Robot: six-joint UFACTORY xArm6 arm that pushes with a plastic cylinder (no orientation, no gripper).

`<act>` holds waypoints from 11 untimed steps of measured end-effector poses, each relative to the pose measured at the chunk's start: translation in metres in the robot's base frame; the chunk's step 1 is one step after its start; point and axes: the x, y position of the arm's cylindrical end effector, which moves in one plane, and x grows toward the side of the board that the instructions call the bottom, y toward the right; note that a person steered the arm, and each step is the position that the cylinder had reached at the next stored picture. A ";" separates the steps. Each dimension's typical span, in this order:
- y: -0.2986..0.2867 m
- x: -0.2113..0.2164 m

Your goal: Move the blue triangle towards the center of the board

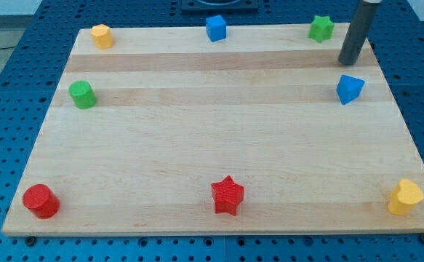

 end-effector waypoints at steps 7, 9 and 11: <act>0.041 0.042; 0.014 0.083; -0.020 0.090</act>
